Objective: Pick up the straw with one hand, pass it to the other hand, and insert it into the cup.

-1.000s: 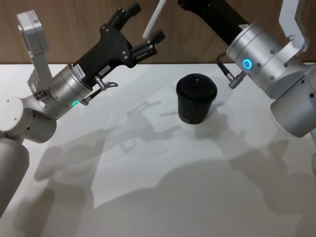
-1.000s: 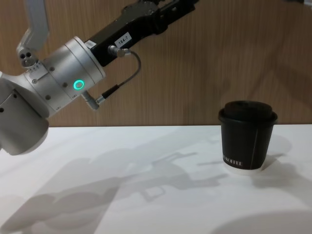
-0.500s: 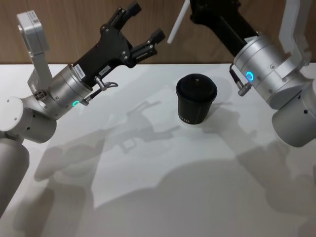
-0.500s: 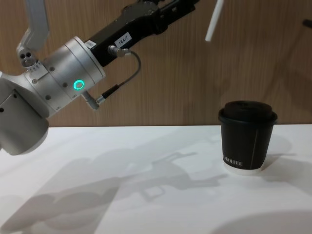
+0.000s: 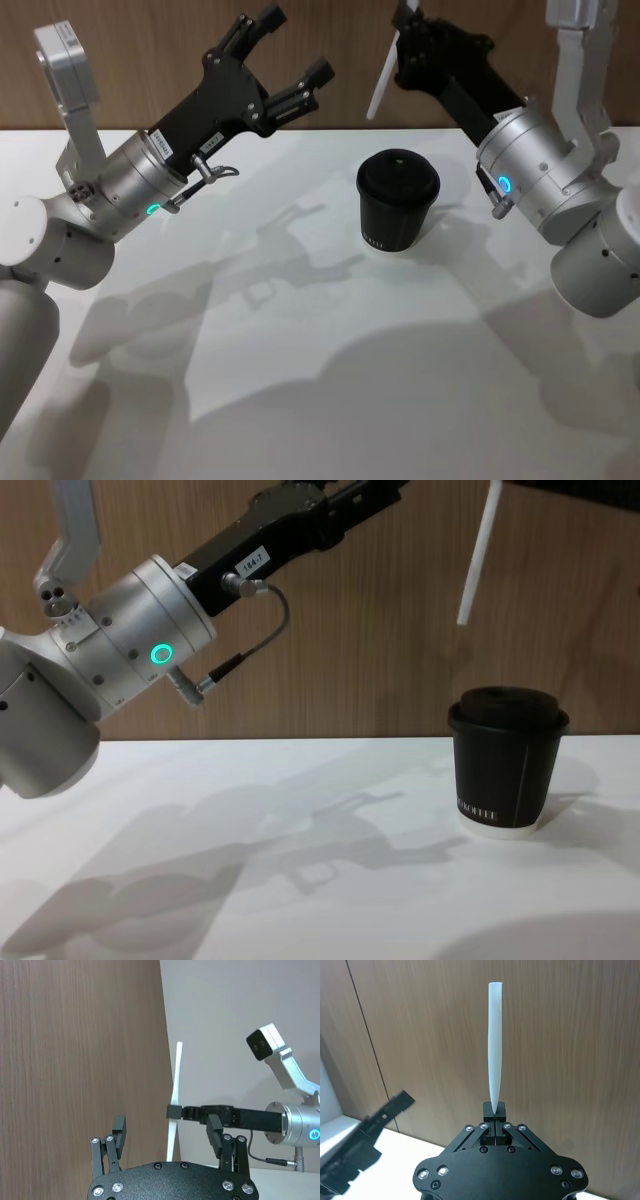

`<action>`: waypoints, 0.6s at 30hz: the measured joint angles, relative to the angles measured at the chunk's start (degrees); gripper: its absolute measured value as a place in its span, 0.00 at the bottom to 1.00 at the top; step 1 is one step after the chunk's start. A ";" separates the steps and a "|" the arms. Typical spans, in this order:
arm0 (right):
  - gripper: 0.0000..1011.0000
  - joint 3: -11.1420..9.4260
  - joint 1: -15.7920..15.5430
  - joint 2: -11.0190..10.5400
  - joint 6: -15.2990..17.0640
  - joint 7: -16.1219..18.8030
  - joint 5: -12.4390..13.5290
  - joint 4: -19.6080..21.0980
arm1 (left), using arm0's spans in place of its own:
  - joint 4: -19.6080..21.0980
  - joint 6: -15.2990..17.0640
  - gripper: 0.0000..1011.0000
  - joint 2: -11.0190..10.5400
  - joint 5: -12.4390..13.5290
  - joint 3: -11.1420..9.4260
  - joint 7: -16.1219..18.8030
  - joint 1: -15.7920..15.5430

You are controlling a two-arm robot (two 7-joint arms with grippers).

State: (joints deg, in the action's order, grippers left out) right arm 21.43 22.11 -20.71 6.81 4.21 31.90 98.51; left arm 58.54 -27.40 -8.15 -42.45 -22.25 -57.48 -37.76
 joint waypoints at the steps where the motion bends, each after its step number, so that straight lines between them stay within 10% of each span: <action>1: 0.01 0.02 -0.04 -0.06 -0.04 0.00 -0.17 -0.14 | 0.00 0.00 0.99 0.00 0.00 0.00 0.00 0.00; 18: 0.01 -0.04 -0.52 -0.74 -0.75 0.42 -3.30 -2.27 | 0.00 0.00 0.99 0.00 0.00 0.00 0.00 0.00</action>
State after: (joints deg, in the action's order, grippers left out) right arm 21.39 21.59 -21.45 6.06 4.63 28.60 96.24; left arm 58.54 -27.40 -8.15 -42.46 -22.25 -57.48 -37.76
